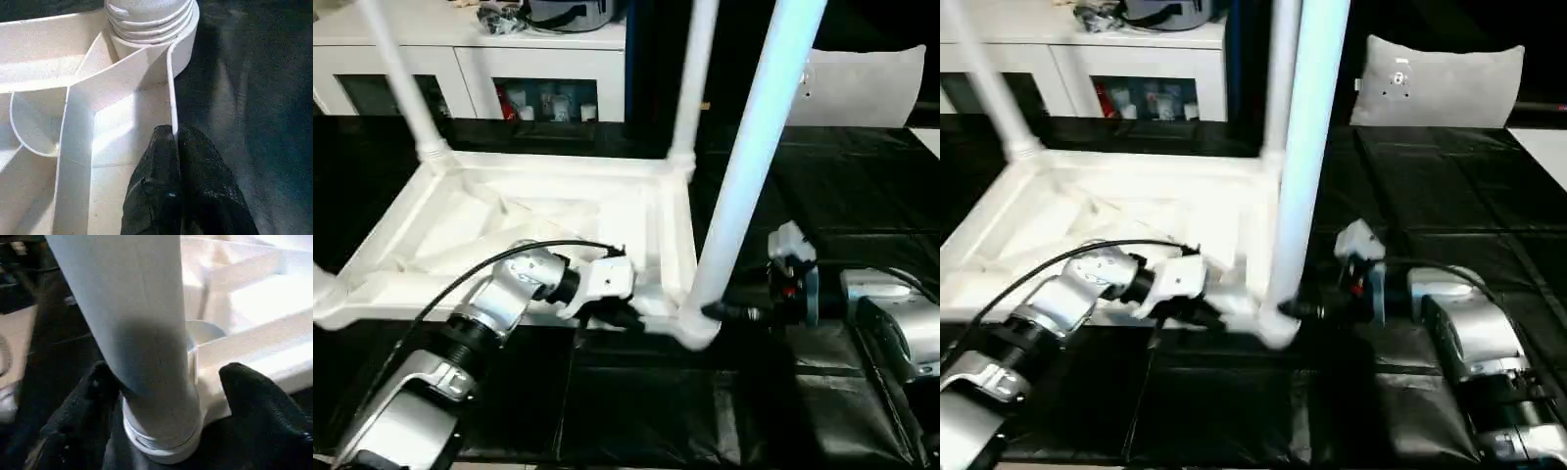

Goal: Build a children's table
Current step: Rotate leg to tighten

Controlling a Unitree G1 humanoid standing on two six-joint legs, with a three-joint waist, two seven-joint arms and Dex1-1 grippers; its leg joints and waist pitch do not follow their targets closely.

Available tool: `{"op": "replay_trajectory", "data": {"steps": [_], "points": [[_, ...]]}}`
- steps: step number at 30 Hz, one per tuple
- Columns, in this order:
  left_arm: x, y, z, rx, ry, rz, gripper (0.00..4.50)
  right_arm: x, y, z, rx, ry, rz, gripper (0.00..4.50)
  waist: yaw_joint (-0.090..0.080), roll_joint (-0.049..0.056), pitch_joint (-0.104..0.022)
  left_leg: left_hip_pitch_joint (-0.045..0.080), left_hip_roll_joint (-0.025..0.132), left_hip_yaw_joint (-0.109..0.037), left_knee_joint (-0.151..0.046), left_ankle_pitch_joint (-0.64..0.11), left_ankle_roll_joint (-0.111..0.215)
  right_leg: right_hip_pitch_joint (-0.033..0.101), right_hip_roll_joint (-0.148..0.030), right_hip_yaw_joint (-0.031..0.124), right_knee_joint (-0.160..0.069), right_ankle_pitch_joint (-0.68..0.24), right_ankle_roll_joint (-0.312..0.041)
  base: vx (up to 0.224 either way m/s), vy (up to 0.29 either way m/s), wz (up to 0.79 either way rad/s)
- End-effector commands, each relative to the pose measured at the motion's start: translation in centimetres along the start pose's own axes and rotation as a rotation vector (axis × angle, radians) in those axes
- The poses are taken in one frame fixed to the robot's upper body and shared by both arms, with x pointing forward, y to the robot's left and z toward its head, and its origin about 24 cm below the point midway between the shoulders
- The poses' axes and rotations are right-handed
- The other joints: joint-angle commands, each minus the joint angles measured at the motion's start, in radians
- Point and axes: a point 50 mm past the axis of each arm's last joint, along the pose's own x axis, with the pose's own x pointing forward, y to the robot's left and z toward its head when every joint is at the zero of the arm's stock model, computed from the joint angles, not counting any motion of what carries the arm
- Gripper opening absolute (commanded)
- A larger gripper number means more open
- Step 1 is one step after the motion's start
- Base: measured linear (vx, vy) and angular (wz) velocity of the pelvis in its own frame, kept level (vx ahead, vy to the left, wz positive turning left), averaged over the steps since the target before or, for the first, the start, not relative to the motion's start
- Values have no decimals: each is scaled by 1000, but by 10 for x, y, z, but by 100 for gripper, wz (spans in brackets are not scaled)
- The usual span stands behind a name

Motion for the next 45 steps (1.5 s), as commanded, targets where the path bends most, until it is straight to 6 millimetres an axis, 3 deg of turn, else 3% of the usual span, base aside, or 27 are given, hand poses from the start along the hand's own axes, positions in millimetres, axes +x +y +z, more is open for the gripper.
{"op": "replay_trajectory", "data": {"steps": [1, 8, 14, 20, 22, 24, 25, 26, 27, 28, 29, 30, 31, 32, 33, 35, 36, 37, 39, 40, 43, 44, 45], "points": [[9, -8, 7, 81, 25, -115, 0, 4, 7, 4, -2, -5, 76, 321, -3, -18, -66, 7, 65, -17, -78, -189, 62, 58, -70, 68, -72, -395, -149, 0, 0, 0], [8, -7, 7, 94, 22, -118, 0, 6, 9, 3, 10, -7, 119, 271, -4, -19, -67, 6, 63, -18, -78, -189, 50, 58, -71, 67, -77, -426, -128, 0, 0, 0], [8, -8, 6, 88, 15, -119, 0, 6, 12, 1, 28, -8, 141, 210, -4, -20, -68, 6, 64, -18, -78, -175, 53, 58, -70, 67, -74, -404, -133, 0, 0, 0], [11, -4, 8, -35, -40, -26, 0, 15, 15, 2, 87, -80, 88, 201, -5, -17, -67, 4, 65, -18, -80, -169, 47, 59, -69, 68, -71, -381, -147, 0, 0, 0], [14, -1, 8, -109, -47, 32, 0, 23, 13, 2, 95, -82, 3, 201, -14, -18, -62, 8, 61, -19, -83, -200, 30, 56, -69, 65, -79, -454, -123, 0, 0, 0], [19, 6, 13, -189, -77, 135, 0, 38, 0, 2, 130, -87, -189, 201, -29, -17, -52, 17, 50, -20, -79, -261, 7, 49, -68, 53, -103, -598, -69, 0, 0, 0], [21, 8, 15, -206, -84, 161, 0, 42, -3, 2, 147, -90, -234, 200, -43, -18, -50, 20, 43, -23, -74, -286, -5, 47, -65, 42, -114, -655, -40, 0, 0, 0], [23, 11, 17, -236, -94, 202, 0, 47, -8, 3, 165, -88, -308, 199, -49, -20, -51, 17, 41, -27, -73, -291, -10, 50, -67, 34, -118, -673, -26, 0, 0, 0], [24, 13, 18, -252, -98, 224, 0, 50, -11, 3, 174, -86, -346, 199, -68, -17, -51, 11, 40, -33, -72, -313, -16, 54, -64, 23, -125, -692, 2, 0, 0, 0], [24, 13, 18, -252, -98, 224, 0, 50, -11, 3, 174, -86, -346, 198, -76, -13, -51, 14, 41, -35, -72, -330, -15, 54, -64, 18, -130, -694, 11, 0, 0, 0], [29, 20, 21, -306, -100, 306, 0, 58, -21, 5, 224, -94, -482, 197, -91, -13, -53, 13, 44, -38, -73, -351, -7, 58, -65, 13, -133, -676, 19, 0, 0, 0], [31, 25, 23, -351, -97, 370, 0, 65, -29, 7, 264, -98, -589, 197, -116, -8, -49, 2, 52, -48, -80, -387, -16, 65, -62, 1, -131, -653, 11, 0, 0, 0], [32, 28, 25, -369, -98, 409, 0, 68, -32, 9, 274, -107, -624, 197, -126, 0, -48, 5, 55, -54, -80, -425, -21, 67, -61, -9, -136, -660, 17, 0, 0, 0], [33, 33, 27, -398, -99, 466, 0, 72, -37, 12, 278, -129, -676, 197, -146, 3, -52, 12, 65, -58, -83, -478, -22, 71, -67, -8, -134, -625, 14, 0, 0, 0], [34, 37, 29, -416, -105, 505, 0, 73, -39, 14, 271, -147, -695, 197, -156, 4, -54, 14, 69, -63, -89, -509, -22, 75, -69, -6, -129, -584, 4, 0, 0, 0], [34, 41, 33, -440, -112, 556, 0, 75, -41, 18, 260, -180, -711, 251, -162, -2, -55, 15, 58, -55, -84, -484, -12, 68, -77, 1, -134, -560, -18, 0, 0, 0], [34, 42, 34, -441, -114, 561, 0, 76, -41, 19, 259, -190, -710, 264, -162, -9, -56, 9, 49, -50, -79, -433, -1, 68, -82, 4, -136, -564, -30, 0, 0, 0], [34, 44, 36, -429, -118, 573, 0, 76, -41, 23, 262, -231, -691, 267, -160, -9, -59, 6, 47, -48, -77, -402, 5, 69, -84, 7, -135, -555, -37, 0, 0, 0], [33, 44, 37, -401, -118, 570, 0, 76, -39, 26, 231, -239, -668, 286, -149, -13, -68, -11, 51, -43, -80, -275, 38, 74, -79, 23, -112, -433, -84, 0, 0, 0], [32, 43, 37, -380, -115, 564, 0, 75, -38, 26, 203, -237, -654, 299, -142, -13, -70, -12, 52, -39, -77, -222, 52, 71, -77, 31, -102, -367, -114, 0, 0, 0], [29, 43, 34, -364, -111, 556, 0, 70, -37, 25, 171, -239, -635, 316, -122, -23, -80, -22, 44, -29, -66, -115, 102, 74, -72, 46, -74, -267, -159, 0, 0, 0], [29, 43, 34, -364, -111, 556, 0, 70, -37, 25, 171, -239, -635, 323, -122, -23, -80, -22, 44, -29, -66, -115, 102, 74, -72, 46, -74, -267, -159, 0, 0, 0], [27, 42, 32, -340, -110, 541, 0, 64, -36, 23, 149, -232, -624, 323, -108, -18, -81, -24, 43, -26, -60, -43, 135, 70, -68, 50, -61, -186, -184, 0, 0, 0]]}}
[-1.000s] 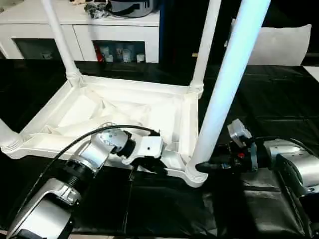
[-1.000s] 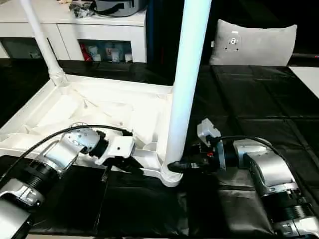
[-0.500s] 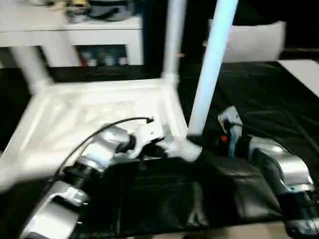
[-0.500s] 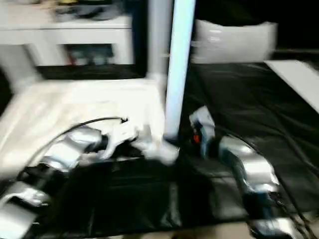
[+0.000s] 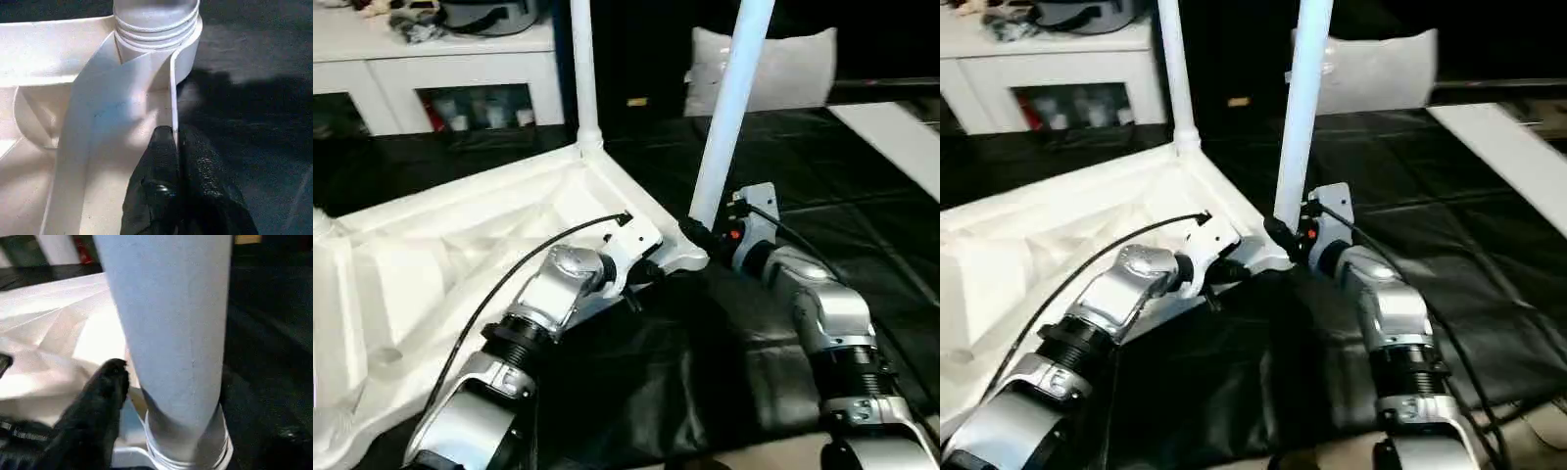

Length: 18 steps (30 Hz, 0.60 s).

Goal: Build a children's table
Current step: Rotate leg to tighten

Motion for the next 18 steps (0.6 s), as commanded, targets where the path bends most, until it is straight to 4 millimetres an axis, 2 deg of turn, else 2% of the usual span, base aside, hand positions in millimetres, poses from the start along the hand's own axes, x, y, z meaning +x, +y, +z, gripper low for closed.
{"op": "replay_trajectory", "data": {"steps": [1, 3, 4, 5, 7, 10, 11, 13, 16, 17, 18], "points": [[-1, 0, 13, 65, -44, -31, 0, 0, 8, -4, -19, 9, 73, 346, 18, -18, -82, -12, 44, -12, -55, -34, 139, 76, -68, 68, -47, -182, -177, 0, 0, 0], [-6, 2, 6, 113, -28, -68, 0, -13, -1, -4, -66, 8, 119, 355, 38, -17, -84, -9, 45, -10, -52, -2, 161, 75, -64, 68, -39, -149, -184, 0, 0, 0], [-6, 2, 6, 116, -27, -71, 0, -14, -1, -4, -69, 9, 123, 363, 42, -19, -84, -10, 45, -9, -51, 0, 166, 76, -63, 69, -38, -147, -182, 0, 0, 0], [-10, 3, 1, 152, -17, -114, 0, -25, -7, -3, -105, 25, 176, 383, 54, -18, -83, -7, 45, -8, -51, 1, 170, 73, -61, 69, -37, -151, -182, 0, 0, 0], [-13, 3, -3, 169, 1, -147, 0, -34, -11, -3, -136, 43, 218, 391, 63, -17, -78, -3, 49, -7, -54, -30, 166, 72, -61, 70, -43, -198, -171, 0, 0, 0], [-18, 3, -7, 224, 16, -209, 0, -46, -18, -2, -168, 77, 274, 418, 74, -17, -71, 6, 51, -4, -62, -107, 121, 67, -61, 70, -61, -328, -134, 0, 0, 0], [-22, 2, -10, 281, 24, -272, 0, -55, -22, 0, -188, 107, 325, 428, 78, -15, -70, 9, 51, -6, -64, -130, 108, 66, -59, 71, -64, -350, -128, 0, 0, 0], [-26, 0, -13, 321, 34, -349, 0, -62, -24, 2, -233, 133, 379, 445, 80, -15, -69, 13, 56, -6, -67, -151, 95, 64, -60, 75, -62, -357, -127, 0, 0, 0], [-29, -2, -15, 366, 53, -416, 0, -67, -23, 4, -236, 148, 451, 445, 88, -16, -68, 16, 58, -4, -68, -163, 83, 62, -62, 79, -63, -368, -134, 0, 0, 0], [-31, -3, -16, 389, 62, -450, 0, -69, -21, 5, -237, 155, 501, 418, 96, -15, -70, 17, 58, -3, -68, -162, 84, 63, -63, 79, -62, -368, -137, 0, 0, 0], [-31, -3, -16, 389, 62, -450, 0, -69, -21, 5, -237, 155, 501, 418, 100, -15, -71, 20, 61, -2, -67, -153, 83, 60, -63, 83, -58, -342, -146, 0, 0, 0]]}}
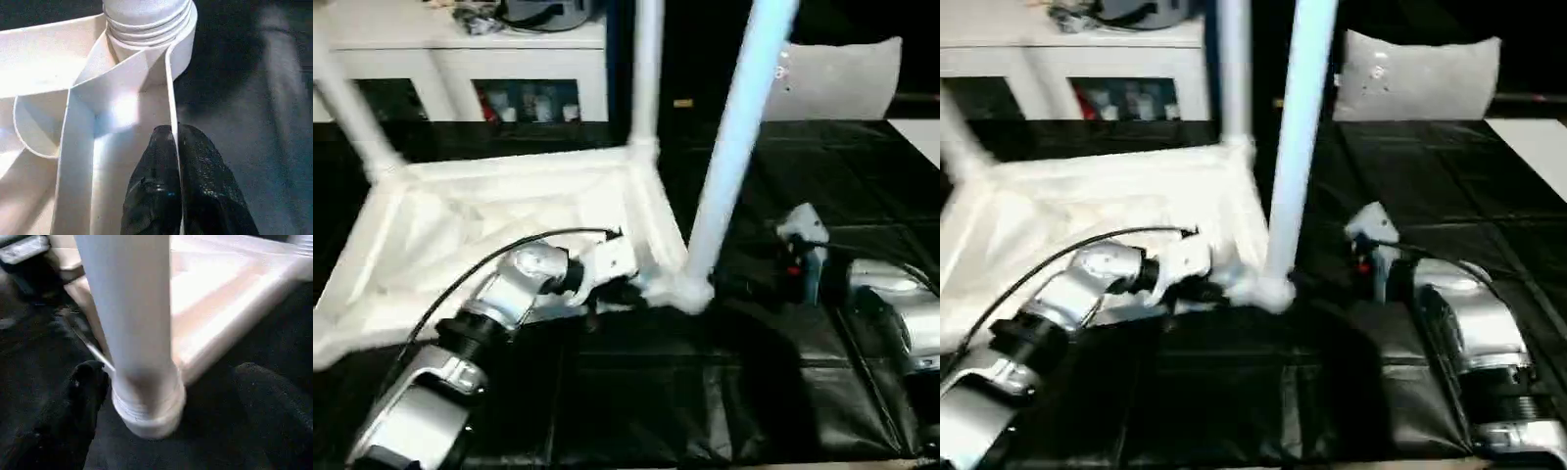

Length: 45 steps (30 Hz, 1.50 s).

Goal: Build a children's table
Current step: Rotate leg to tighten

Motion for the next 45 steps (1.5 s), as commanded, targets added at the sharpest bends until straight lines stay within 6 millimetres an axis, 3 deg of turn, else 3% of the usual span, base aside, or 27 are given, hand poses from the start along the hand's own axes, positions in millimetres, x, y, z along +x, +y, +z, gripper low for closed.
{"op": "replay_trajectory", "data": {"steps": [1, 6, 14, 23, 31, 33, 35, 36, 37, 38, 39, 40, 42, 43, 44, 45], "points": [[5, -6, 6, 84, 15, -103, 0, -2, 6, 6, -27, -12, 77, 410, 1, -14, -71, 11, 62, -12, -70, -148, 87, 61, -63, 68, -68, -319, -156, 0, 0, 0], [1, -13, 6, 135, 23, -214, 0, -3, 16, 4, 8, 9, 227, 370, 17, -17, -73, 8, 65, -12, -71, -134, 92, 67, -65, 71, -59, -283, -176, 0, 0, 0], [0, -18, 8, 177, 17, -280, 0, 4, 29, 1, 51, 23, 361, 296, 21, -19, -71, 6, 64, -13, -72, -136, 73, 68, -68, 71, -63, -325, -157, 0, 0, 0], [1, -18, 7, 176, 9, -275, 0, 12, 31, -3, 53, 16, 356, 221, 19, -17, -71, 5, 62, -14, -74, -142, 58, 68, -67, 69, -68, -351, -138, 0, 0, 0], [8, -14, 9, 51, -44, -160, 0, 21, 38, -1, 116, -60, 304, 204, 10, -16, -62, 13, 59, -15, -79, -205, 37, 66, -66, 65, -87, -464, -98, 0, 0, 0], [10, -11, 11, 21, -53, -111, 0, 25, 36, -1, 128, -61, 250, 203, 5, -17, -59, 17, 54, -18, -79, -230, 24, 64, -66, 59, -97, -532, -72, 0, 0, 0], [17, -2, 17, -96, -69, 33, 0, 45, 24, -1, 176, -68, -6, 202, -5, -20, -58, 19, 52, -18, -78, -243, 12, 60, -64, 55, -102, -564, -57, 0, 0, 0], [19, 0, 19, -118, -75, 59, 0, 49, 21, -1, 185, -71, -57, 202, -14, -16, -56, 20, 48, -22, -76, -255, -4, 56, -64, 47, -106, -586, -52, 0, 0, 0], [21, 1, 20, -135, -80, 80, 0, 52, 19, -1, 197, -69, -93, 201, -29, -22, -57, 9, 43, -28, -75, -263, -11, 68, -65, 36, -110, -618, -21, 0, 0, 0], [23, 3, 22, -161, -85, 110, 0, 56, 17, -1, 206, -59, -132, 201, -34, -20, -57, 5, 41, -29, -75, -267, -10, 70, -64, 33, -112, -627, -6, 0, 0, 0], [26, 8, 25, -199, -88, 166, 0, 63, 14, -1, 221, -51, -198, 200, -49, -17, -56, 12, 41, -29, -71, -292, -8, 62, -64, 28, -123, -644, 5, 0, 0, 0], [28, 10, 27, -227, -88, 206, 0, 68, 12, 0, 231, -44, -243, 199, -58, -18, -56, 13, 40, -29, -69, -296, -6, 62, -64, 27, -125, -639, 4, 0, 0, 0], [32, 16, 32, -291, -93, 295, 0, 77, 4, 3, 285, -57, -368, 198, -82, -14, -61, -4, 43, -37, -75, -283, 3, 73, -62, 24, -117, -578, -12, 0, 0, 0], [34, 20, 36, -323, -101, 344, 0, 83, 1, 7, 296, -81, -414, 198, -94, -15, -62, -1, 40, -34, -71, -292, 9, 68, -63, 22, -123, -579, -13, 0, 0, 0], [34, 20, 36, -325, -101, 348, 0, 83, 1, 7, 293, -85, -416, 198, -95, -15, -66, 1, 37, -32, -67, -283, 13, 68, -65, 23, -124, -569, -19, 0, 0, 0], [35, 22, 37, -331, -100, 371, 0, 85, 0, 10, 276, -105, -419, 231, -95, -16, -67, -1, 37, -29, -69, -255, 30, 69, -66, 31, -120, -524, -38, 0, 0, 0]]}}
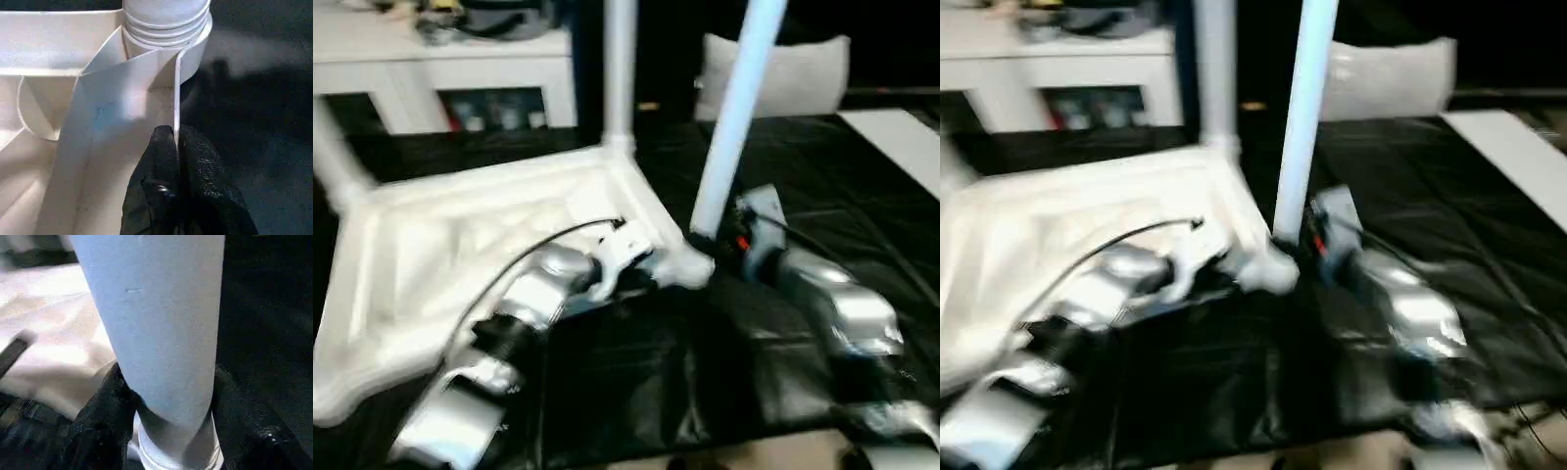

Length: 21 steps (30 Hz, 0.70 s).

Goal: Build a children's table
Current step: Rotate leg to tighten

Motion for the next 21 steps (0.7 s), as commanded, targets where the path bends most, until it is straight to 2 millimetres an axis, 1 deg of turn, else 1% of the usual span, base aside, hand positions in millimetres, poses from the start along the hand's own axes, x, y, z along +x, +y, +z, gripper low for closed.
{"op": "replay_trajectory", "data": {"steps": [1, 2, 3, 4, 5, 6, 7, 9, 10, 11, 12, 13, 14, 15, 16, 17, 18, 19, 20, 21], "points": [[2, 1, 22, 11, -78, 31, 0, 11, 15, -7, 22, 7, 53, 231, 10, -18, -68, -8, 38, -26, -71, -241, 45, 60, -65, 43, -92, -492, -53, 0, 0, 0], [2, 1, 23, 15, -80, 40, 0, 12, 16, -6, 25, -14, 58, 264, 15, -17, -70, -10, 41, -23, -71, -211, 63, 60, -64, 49, -86, -450, -71, 0, 0, 0], [2, 1, 23, 20, -80, 41, 0, 13, 17, -5, 47, -23, 61, 264, 17, -19, -74, -12, 43, -22, -71, -169, 78, 61, -65, 55, -73, -387, -99, 0, 0, 0], [2, 1, 23, 20, -80, 41, 0, 13, 17, -5, 48, -23, 61, 266, 18, -19, -74, -14, 44, -21, -70, -152, 86, 61, -63, 57, -69, -358, -112, 0, 0, 0], [1, 1, 22, 65, -77, 34, 0, 10, 17, -4, 38, -31, 82, 274, 22, -18, -75, -12, 47, -19, -69, -124, 100, 59, -62, 61, -61, -314, -138, 0, 0, 0], [-1, 1, 20, 75, -75, 27, 0, 8, 16, -4, 20, -35, 97, 292, 27, -18, -77, -12, 47, -18, -67, -105, 111, 62, -62, 63, -54, -284, -154, 0, 0, 0], [-2, 1, 19, 80, -72, 23, 0, 6, 16, -4, 7, -38, 107, 304, 29, -18, -79, -13, 47, -17, -66, -91, 117, 63, -63, 65, -49, -260, -162, 0, 0, 0], [-5, 1, 16, 102, -76, 8, 0, 0, 11, -5, -20, -41, 115, 314, 39, -18, -82, -14, 47, -15, -63, -32, 146, 65, -62, 68, -37, -181, -185, 0, 0, 0], [-5, 1, 15, 100, -72, 7, 0, -1, 9, -5, -26, -43, 116, 314, 42, -17, -82, -14, 48, -15, -62, -20, 153, 66, -62, 68, -34, -164, -189, 0, 0, 0], [-7, 1, 12, 120, -72, -11, 0, -5, 6, -6, -41, -45, 126, 323, 45, -17, -83, -13, 51, -15, -61, -1, 163, 65, -62, 69, -29, -141, -201, 0, 0, 0], [-8, 1, 11, 136, -73, -24, 0, -8, 4, -6, -51, -47, 135, 323, 47, -20, -83, -16, 48, -13, -59, 3, 170, 66, -61, 70, -28, -140, -201, 0, 0, 0], [-11, 0, 5, 181, -65, -63, 0, -17, -2, -5, -84, -47, 178, 347, 55, -21, -83, -15, 46, -12, -58, -3, 177, 65, -61, 70, -30, -152, -198, 0, 0, 0], [-13, 0, 3, 194, -60, -87, 0, -22, -5, -5, -101, -44, 198, 352, 57, -22, -82, -14, 46, -9, -58, -13, 177, 65, -61, 72, -31, -160, -195, 0, 0, 0], [-14, 0, 1, 202, -57, -103, 0, -24, -6, -5, -112, -41, 212, 355, 61, -20, -77, -11, 49, -8, -61, -38, 172, 60, -60, 72, -36, -199, -191, 0, 0, 0], [-15, 0, -1, 217, -54, -124, 0, -29, -8, -5, -128, -32, 240, 361, 66, -19, -75, -9, 49, -8, -62, -68, 157, 59, -60, 71, -43, -249, -179, 0, 0, 0], [-17, 0, -2, 228, -52, -138, 0, -33, -10, -5, -139, -25, 261, 361, 67, -19, -73, -8, 50, -8, -63, -85, 146, 58, -61, 72, -46, -277, -171, 0, 0, 0], [-17, 0, -2, 228, -52, -138, 0, -33, -10, -5, -139, -25, 261, 375, 71, -19, -70, -6, 50, -7, -66, -113, 127, 58, -61, 71, -53, -332, -152, 0, 0, 0], [-20, 0, -6, 260, -45, -188, 0, -42, -15, -4, -162, 2, 314, 388, 75, -19, -69, -4, 50, -9, -68, -134, 112, 57, -60, 70, -57, -362, -141, 0, 0, 0], [-21, 0, -7, 271, -43, -202, 0, -45, -17, -4, -167, 9, 326, 396, 77, -18, -70, -2, 52, -9, -68, -141, 107, 56, -60, 71, -58, -369, -136, 0, 0, 0], [-23, 0, -9, 301, -28, -237, 0, -49, -19, -3, -175, 24, 358, 400, 80, -19, -69, 3, 54, -9, -69, -150, 98, 52, -61, 74, -57, -367, -136, 0, 0, 0]]}}
